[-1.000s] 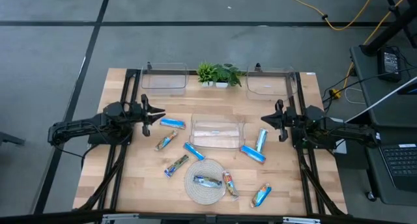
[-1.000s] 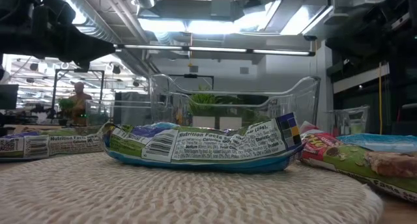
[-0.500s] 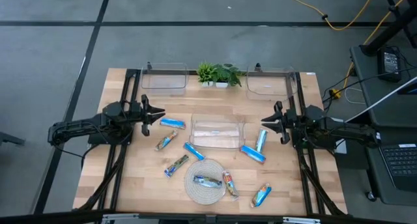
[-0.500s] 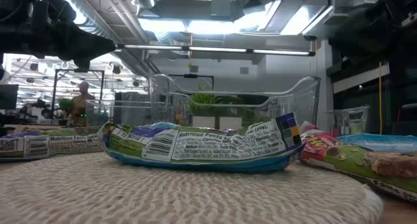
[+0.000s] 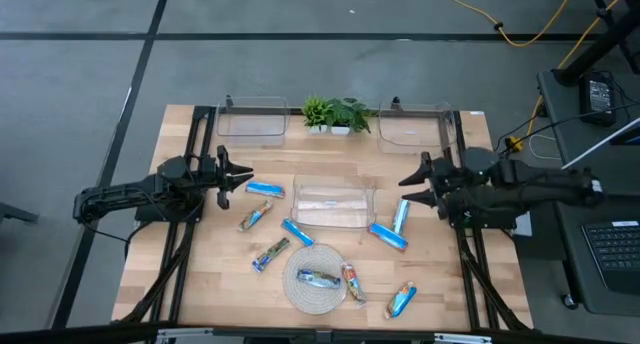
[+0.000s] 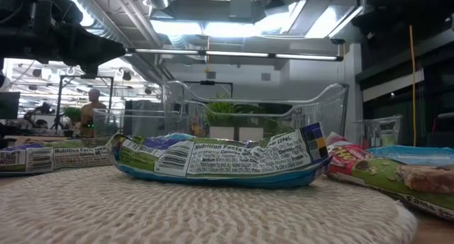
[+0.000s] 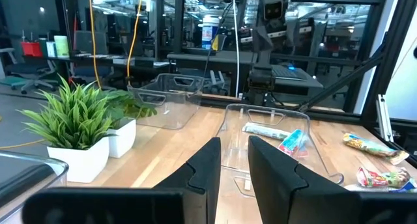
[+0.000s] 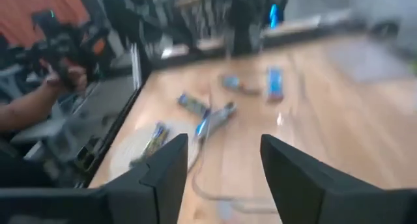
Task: Pick and place Granola Bars by type
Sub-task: Put the right orange granola bar into the right transparent bin
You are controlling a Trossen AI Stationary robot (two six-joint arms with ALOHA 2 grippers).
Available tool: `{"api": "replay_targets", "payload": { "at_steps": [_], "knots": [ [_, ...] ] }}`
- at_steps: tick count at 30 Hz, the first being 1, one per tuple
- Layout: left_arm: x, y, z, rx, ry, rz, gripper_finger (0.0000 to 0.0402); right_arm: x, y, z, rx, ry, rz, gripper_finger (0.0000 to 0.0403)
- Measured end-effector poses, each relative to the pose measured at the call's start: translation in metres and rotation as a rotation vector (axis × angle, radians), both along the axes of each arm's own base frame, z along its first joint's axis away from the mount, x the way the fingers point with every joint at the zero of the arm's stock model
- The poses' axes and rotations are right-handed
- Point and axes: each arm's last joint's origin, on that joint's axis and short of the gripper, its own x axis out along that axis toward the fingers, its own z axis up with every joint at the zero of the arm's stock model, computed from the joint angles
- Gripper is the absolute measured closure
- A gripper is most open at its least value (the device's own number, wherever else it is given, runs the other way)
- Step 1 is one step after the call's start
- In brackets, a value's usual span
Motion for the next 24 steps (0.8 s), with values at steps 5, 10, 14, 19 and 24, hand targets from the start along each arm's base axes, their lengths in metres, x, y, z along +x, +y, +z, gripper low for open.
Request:
{"api": "replay_targets", "payload": {
  "at_steps": [5, 10, 14, 19, 24],
  "knots": [
    [0.000, 0.000, 0.000, 0.000, 0.000, 0.000, 0.0329, 0.014, 0.006, 0.025, 0.026, 0.293, 0.039, 0.0207],
    [0.000, 0.000, 0.000, -0.001, 0.000, 0.001, 0.0329, 0.022, 0.009, 0.041, -0.030, 0.581, -0.009, 0.0207],
    [0.000, 0.000, 0.000, 0.000, 0.000, 0.000, 0.0329, 0.030, 0.008, 0.037, -0.105, 0.720, 0.001, 0.0207],
    [0.000, 0.000, 0.000, -0.001, 0.000, 0.001, 0.0329, 0.043, 0.009, 0.022, -0.235, 0.840, 0.117, 0.0207],
    [0.000, 0.000, 0.000, 0.000, 0.000, 0.001, 0.0329, 0.055, 0.009, 0.008, -0.306, 0.941, 0.202, 0.0207]
  ]
}}
